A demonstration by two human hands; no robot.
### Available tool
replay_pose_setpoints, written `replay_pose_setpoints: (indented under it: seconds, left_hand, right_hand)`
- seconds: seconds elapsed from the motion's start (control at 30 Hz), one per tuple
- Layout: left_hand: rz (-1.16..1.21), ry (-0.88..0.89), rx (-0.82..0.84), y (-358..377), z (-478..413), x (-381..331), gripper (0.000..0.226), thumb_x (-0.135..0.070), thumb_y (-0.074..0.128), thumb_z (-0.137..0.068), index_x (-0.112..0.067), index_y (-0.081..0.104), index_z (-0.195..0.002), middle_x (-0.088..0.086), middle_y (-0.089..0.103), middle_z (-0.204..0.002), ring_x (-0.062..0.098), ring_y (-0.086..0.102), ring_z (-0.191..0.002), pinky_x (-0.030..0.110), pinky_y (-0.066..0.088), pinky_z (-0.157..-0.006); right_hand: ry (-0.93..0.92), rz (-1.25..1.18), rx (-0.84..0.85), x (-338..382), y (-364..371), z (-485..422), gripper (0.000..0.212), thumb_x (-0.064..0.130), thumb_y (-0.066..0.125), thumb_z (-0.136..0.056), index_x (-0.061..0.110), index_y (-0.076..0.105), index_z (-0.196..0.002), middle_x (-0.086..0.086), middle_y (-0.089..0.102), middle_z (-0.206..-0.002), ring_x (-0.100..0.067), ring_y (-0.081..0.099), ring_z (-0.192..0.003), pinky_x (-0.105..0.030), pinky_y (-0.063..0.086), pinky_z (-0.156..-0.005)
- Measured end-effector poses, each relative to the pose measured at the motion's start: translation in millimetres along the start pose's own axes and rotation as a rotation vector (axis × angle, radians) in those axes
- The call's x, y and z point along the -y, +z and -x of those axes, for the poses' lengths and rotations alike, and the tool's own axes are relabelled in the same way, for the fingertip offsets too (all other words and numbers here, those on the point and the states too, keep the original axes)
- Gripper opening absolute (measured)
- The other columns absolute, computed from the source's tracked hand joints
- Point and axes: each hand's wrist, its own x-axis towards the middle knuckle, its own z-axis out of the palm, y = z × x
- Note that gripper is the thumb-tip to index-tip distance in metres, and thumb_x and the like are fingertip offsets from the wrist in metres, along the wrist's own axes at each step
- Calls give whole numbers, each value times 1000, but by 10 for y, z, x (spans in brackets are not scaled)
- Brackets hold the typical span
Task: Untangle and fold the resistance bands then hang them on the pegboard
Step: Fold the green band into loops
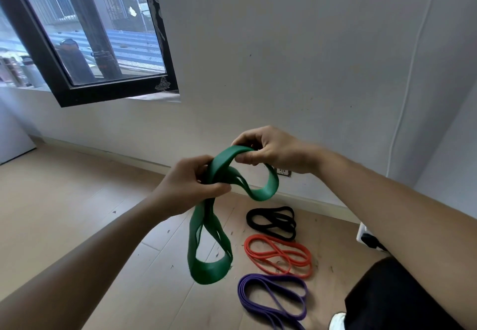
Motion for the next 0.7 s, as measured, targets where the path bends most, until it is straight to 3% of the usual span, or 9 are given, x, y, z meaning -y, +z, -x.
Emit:
replay_pose_setpoints:
  seconds: [0.1, 0.23, 0.3, 0.47, 0.6, 0.7]
  left_hand:
    - [111, -28, -3, -21, -5, -30, 34, -6, 81, -79, -9, 70, -111, 13, 77, -93, 35, 74, -88, 45, 62, -83]
    - [169, -65, 39, -67, 44, -4, 44, -9, 80, -75, -6, 67, -117, 12, 77, -96, 31, 74, -92, 37, 62, -81]
    - [191, -67, 43, -93, 57, 16, 47, -12, 80, -73, -5, 66, -117, 14, 77, -97, 33, 74, -93, 36, 61, -81]
    - [227, -39, 44, -140, 74, 27, 48, -13, 79, -73, -3, 64, -117, 14, 76, -97, 31, 73, -94, 36, 60, -84]
    - [73, -13, 26, -184, 81, 92, 41, -1, 82, -76, -7, 67, -114, 10, 76, -100, 26, 74, -93, 34, 61, -82]
    - [-98, -17, 84, -201, 72, 151, 36, -2, 83, -76, -12, 69, -109, 8, 74, -96, 26, 74, -89, 39, 63, -81]
  right_hand:
    - [35, 4, 38, -34, -50, 17, 26, 17, 74, -91, 10, 69, -116, -3, 72, -101, -19, 67, -92, -46, 54, -91]
    - [116, 102, 232, -10, 20, 64, 48, 21, 84, -81, 20, 63, -123, 3, 71, -113, -12, 70, -105, -30, 54, -95]
    - [79, 165, 232, 9, 132, 48, 55, 23, 87, -78, 21, 61, -126, 3, 70, -114, -11, 69, -105, -33, 55, -97]
    - [5, 99, 102, 26, 278, 0, 41, 14, 87, -76, 10, 67, -112, -12, 71, -98, -23, 70, -91, -46, 58, -85]
    - [13, -19, 107, 77, 191, 12, 31, 8, 83, -80, 3, 71, -108, -8, 72, -89, -15, 68, -78, -27, 55, -73]
    - [28, 66, 143, 82, 154, 24, 29, 10, 83, -81, 4, 72, -108, -11, 74, -94, -16, 71, -81, -28, 58, -76]
